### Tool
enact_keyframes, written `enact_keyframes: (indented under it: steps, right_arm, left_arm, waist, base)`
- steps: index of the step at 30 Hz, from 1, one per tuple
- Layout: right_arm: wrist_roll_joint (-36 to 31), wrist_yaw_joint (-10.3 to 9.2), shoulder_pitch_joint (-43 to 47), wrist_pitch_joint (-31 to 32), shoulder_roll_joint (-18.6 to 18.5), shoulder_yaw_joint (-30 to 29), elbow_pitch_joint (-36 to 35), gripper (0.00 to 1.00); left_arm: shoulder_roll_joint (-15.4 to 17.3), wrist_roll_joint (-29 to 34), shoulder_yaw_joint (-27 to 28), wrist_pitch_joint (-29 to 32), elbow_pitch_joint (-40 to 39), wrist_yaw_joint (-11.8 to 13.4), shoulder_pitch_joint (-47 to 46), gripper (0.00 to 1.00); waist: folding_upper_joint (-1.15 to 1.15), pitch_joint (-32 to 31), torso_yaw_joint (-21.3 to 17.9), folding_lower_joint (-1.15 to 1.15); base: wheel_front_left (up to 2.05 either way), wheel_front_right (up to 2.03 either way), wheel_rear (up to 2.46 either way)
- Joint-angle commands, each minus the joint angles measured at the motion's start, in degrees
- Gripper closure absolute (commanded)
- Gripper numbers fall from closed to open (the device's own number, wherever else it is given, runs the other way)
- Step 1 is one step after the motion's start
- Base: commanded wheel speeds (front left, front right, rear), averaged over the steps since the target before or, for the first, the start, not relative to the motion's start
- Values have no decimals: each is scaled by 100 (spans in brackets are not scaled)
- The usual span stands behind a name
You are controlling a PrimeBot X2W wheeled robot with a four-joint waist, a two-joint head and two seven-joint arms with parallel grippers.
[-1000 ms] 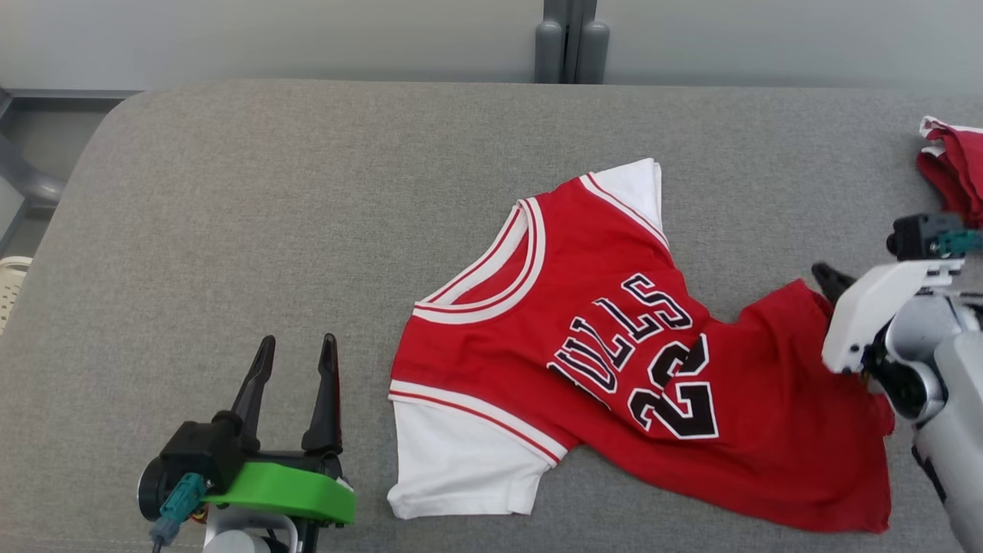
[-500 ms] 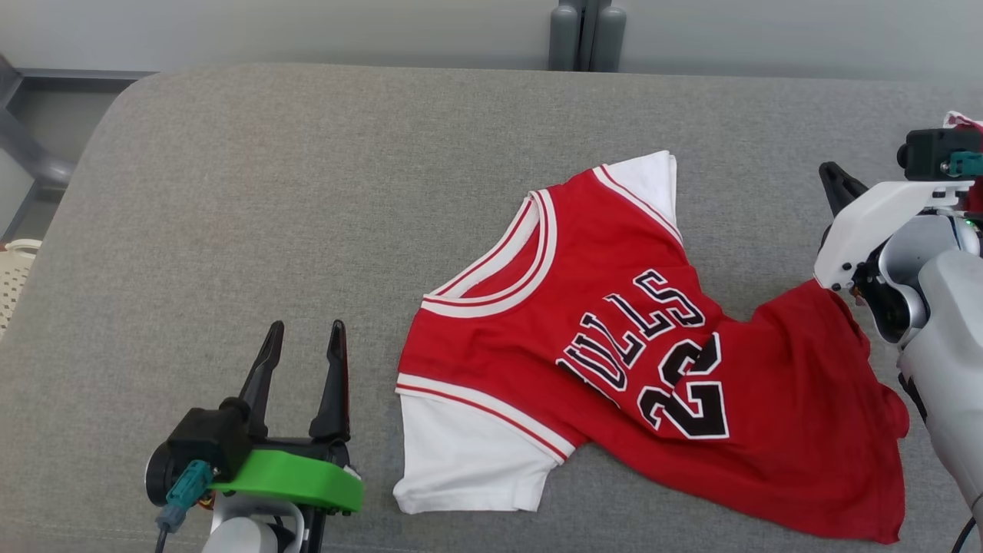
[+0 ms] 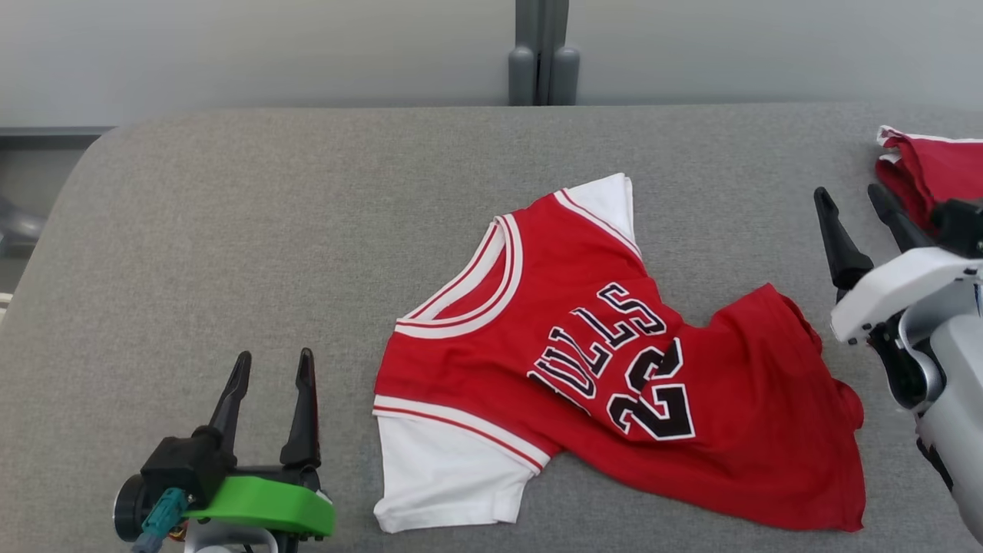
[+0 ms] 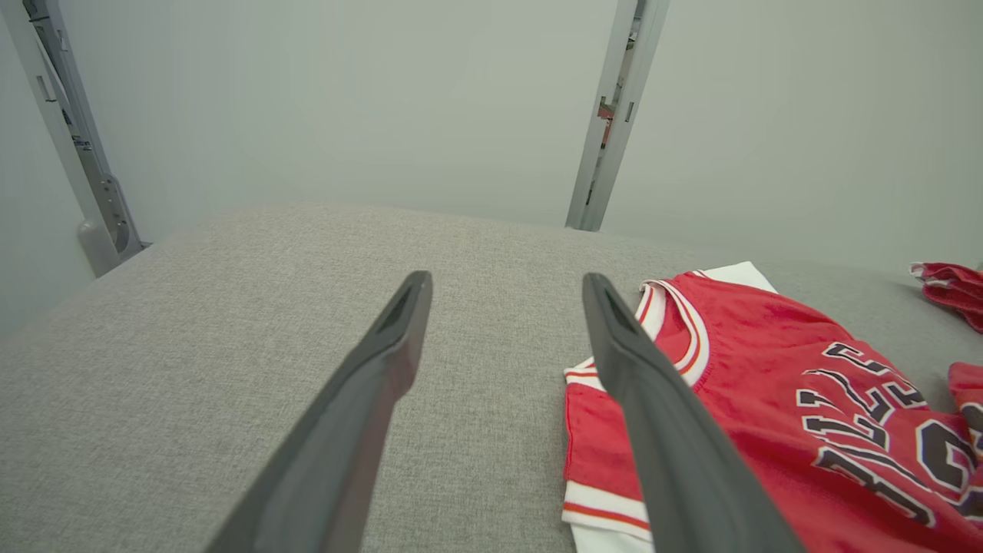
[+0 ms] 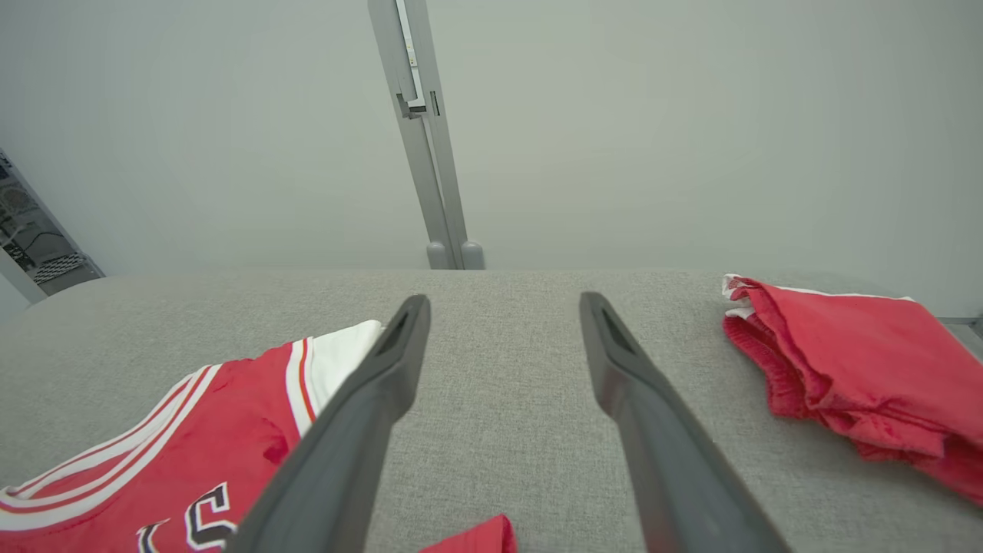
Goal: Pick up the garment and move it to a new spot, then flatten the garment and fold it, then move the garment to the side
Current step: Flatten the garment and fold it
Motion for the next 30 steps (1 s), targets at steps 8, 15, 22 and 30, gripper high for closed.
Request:
enact_keyframes:
  steps: [8,15,22,30]
  right_arm:
    - [-148,-7,1286,-238,-108,-373,-1194,0]
    - [-610,-7,2423,-234,215,-1112,-2307,0]
    - [-1064,-7,3414,-229,820,-1593,-3173,0]
    - [-1742,-7,4032,20,1255,-1726,-3777,0]
  left_arm:
    - [153,145,283,-1,-75,-54,359,0]
    - [260,177,407,0,-123,-80,473,0]
    - [296,197,475,-1,-178,-93,563,0]
    - [312,208,547,0,-229,-92,627,0]
  waist:
    - [0,-475,-452,0]
    - [0,-565,-572,0]
    - [0,-654,-608,0]
    - [0,-706,-624,0]
  base:
    - [0,0,0]
    - [0,0,0]
    - [0,0,0]
    - [0,0,0]
